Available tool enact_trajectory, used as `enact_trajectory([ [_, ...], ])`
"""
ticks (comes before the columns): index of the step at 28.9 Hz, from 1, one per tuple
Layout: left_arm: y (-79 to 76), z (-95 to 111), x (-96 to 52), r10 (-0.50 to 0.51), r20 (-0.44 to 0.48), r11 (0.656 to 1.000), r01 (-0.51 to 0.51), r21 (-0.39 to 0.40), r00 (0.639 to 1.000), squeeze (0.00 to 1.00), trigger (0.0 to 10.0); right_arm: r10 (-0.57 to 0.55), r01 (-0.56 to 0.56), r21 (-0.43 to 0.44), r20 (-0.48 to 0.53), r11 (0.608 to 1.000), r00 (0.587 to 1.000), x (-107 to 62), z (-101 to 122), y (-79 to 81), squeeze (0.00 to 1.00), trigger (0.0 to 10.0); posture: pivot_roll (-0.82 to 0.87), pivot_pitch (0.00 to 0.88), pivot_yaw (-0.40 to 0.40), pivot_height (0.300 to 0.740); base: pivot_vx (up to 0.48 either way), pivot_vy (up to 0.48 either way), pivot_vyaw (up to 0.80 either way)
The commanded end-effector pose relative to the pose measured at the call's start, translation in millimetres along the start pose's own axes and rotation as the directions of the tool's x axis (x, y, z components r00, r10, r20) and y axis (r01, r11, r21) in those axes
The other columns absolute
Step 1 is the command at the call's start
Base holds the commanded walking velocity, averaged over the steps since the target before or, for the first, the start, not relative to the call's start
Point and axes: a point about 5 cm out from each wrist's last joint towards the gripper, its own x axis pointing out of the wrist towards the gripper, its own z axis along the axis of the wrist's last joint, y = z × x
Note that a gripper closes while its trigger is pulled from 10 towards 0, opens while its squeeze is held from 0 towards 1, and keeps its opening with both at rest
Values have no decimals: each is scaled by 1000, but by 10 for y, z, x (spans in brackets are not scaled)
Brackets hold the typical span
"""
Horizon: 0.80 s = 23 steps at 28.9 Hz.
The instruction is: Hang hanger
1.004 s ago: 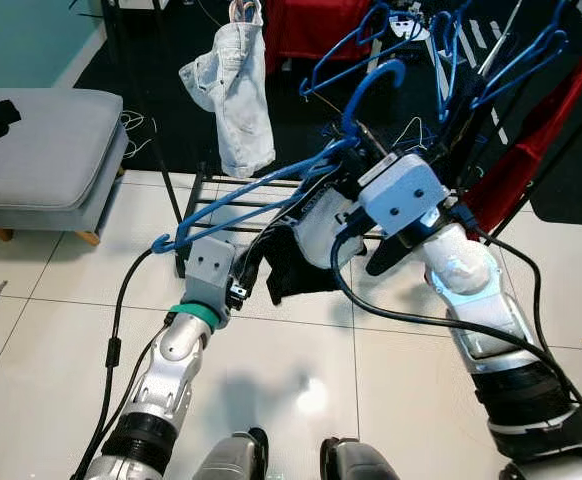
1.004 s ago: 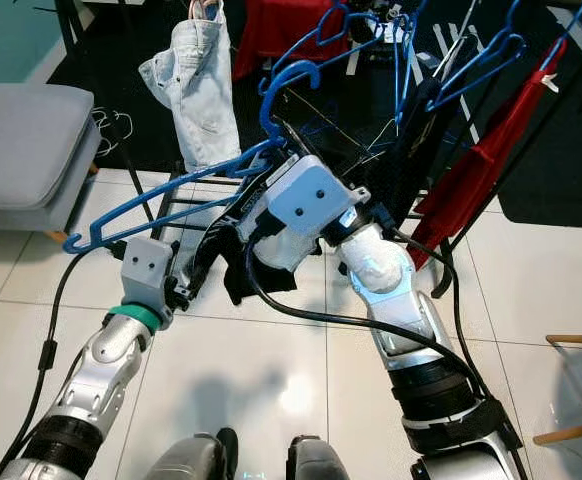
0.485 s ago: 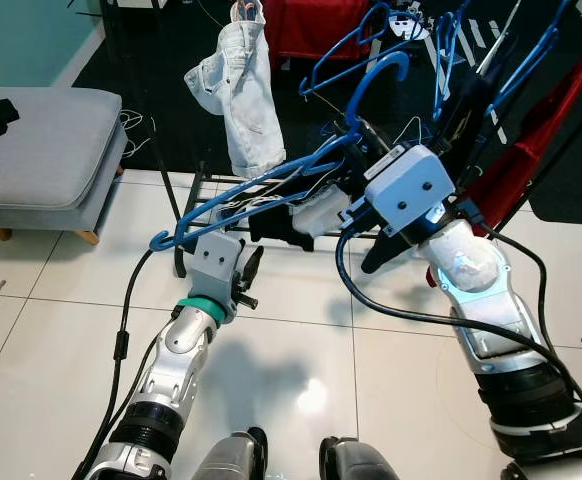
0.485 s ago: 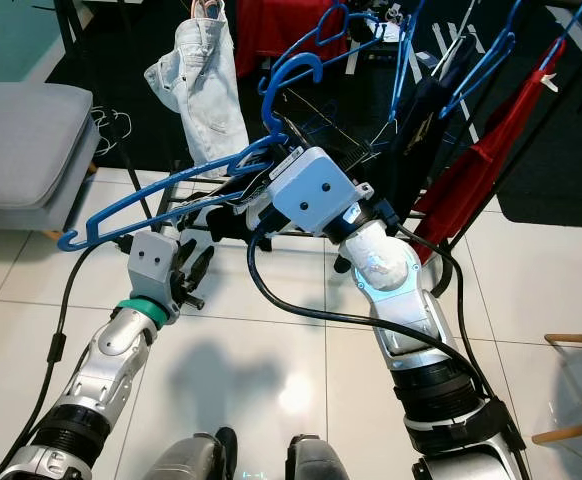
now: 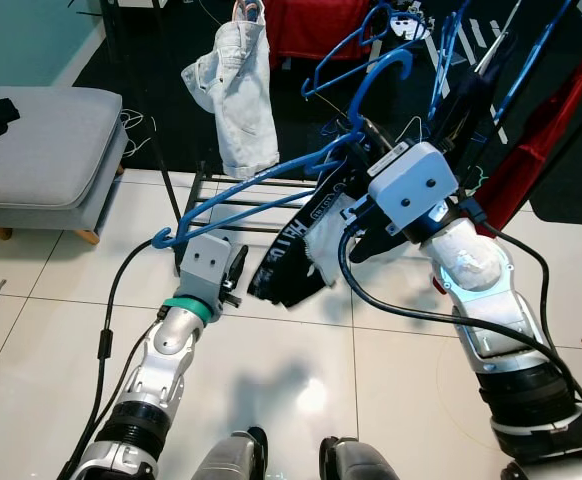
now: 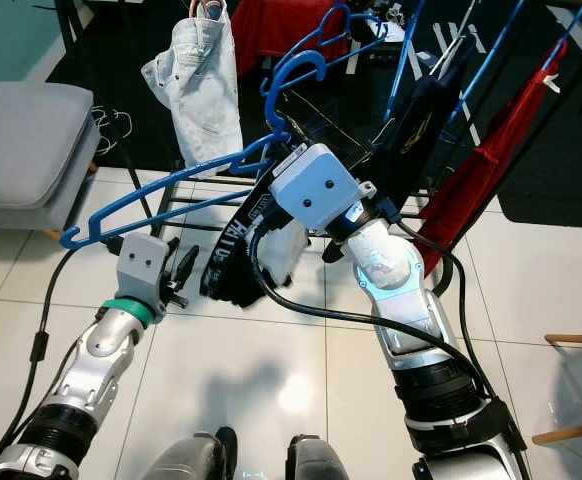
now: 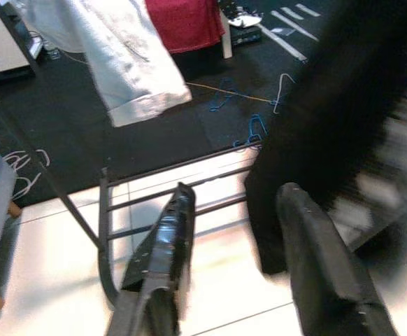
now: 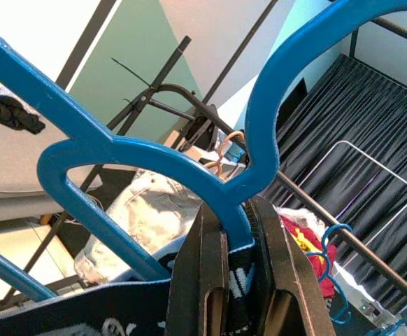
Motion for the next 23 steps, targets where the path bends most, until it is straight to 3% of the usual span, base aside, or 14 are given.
enact_trajectory([
  [1, -19, -29, -50, -35, -5, 999, 34, -34, 999, 1000, 10000, 5, -5, 6, 16, 1000, 1000, 10, 39, 6, 0, 10000, -96, 86, 55, 740, 0, 0, 0],
  [3, -33, -20, -51, -51, -1, 997, 51, -50, 999, 1000, 10000, 6, -6, 7, 18, 1000, 1000, 12, 42, 8, 0, 10000, -96, 86, 55, 740, 0, 0, 0],
  [6, -67, 39, -55, -118, 10, 975, 117, -186, 993, 1000, 10000, 22, -23, 1, 24, 1000, 999, 21, 49, 16, 0, 10000, -97, 84, 56, 740, 0, 0, 0],
  [7, -67, 39, -55, -118, 10, 975, 117, -186, 993, 1000, 10000, 22, -23, 1, 24, 1000, 999, 21, 49, 16, 0, 10000, -97, 84, 56, 740, 0, 0, 0],
  [8, -66, 77, -66, -153, 24, 952, 154, -263, 988, 1000, 10000, 29, -29, -2, 25, 1000, 999, 22, 49, 18, 0, 10000, -98, 83, 56, 740, 0, 0, 0],
  [9, -66, 77, -66, -153, 24, 952, 154, -263, 988, 1000, 10000, 29, -29, -2, 25, 1000, 999, 22, 49, 18, 0, 10000, -98, 83, 56, 740, 0, 0, 0],
  [10, -61, 114, -74, -178, 43, 932, 182, -314, 983, 1000, 10000, 35, -34, -3, 26, 999, 999, 22, 49, 20, 0, 10000, -98, 83, 56, 740, 0, 0, 0],
  [11, -59, 154, -73, -197, 63, 920, 207, -333, 978, 702, 10000, 39, -39, -3, 27, 999, 999, 24, 50, 22, 0, 10000, -98, 83, 56, 740, 0, 0, 0],
  [12, -70, 196, -60, -214, 80, 920, 228, -318, 974, 0, 10000, 44, -44, -3, 29, 999, 999, 24, 51, 24, 0, 10000, -93, 83, 52, 740, 0, 0, 0],
  [16, -79, 220, -49, -221, 88, 924, 238, -299, 971, 0, 10000, 46, -46, -2, 30, 999, 998, 24, 51, 26, 0, 10000, -93, 83, 52, 740, 0, 0, 0],
  [18, -71, 251, 21, -174, 97, 953, 192, -236, 980, 0, 10000, 51, -51, -1, 36, 999, 998, 34, 62, 34, 0, 10000, -93, 83, 52, 740, 0, 0, 0],
  [23, -57, 284, 58, -153, 105, 961, 173, -218, 983, 0, 10000, 54, -54, 0, 40, 999, 998, 39, 72, 40, 0, 10000, -99, 79, 53, 740, 0, 0, 0],
])
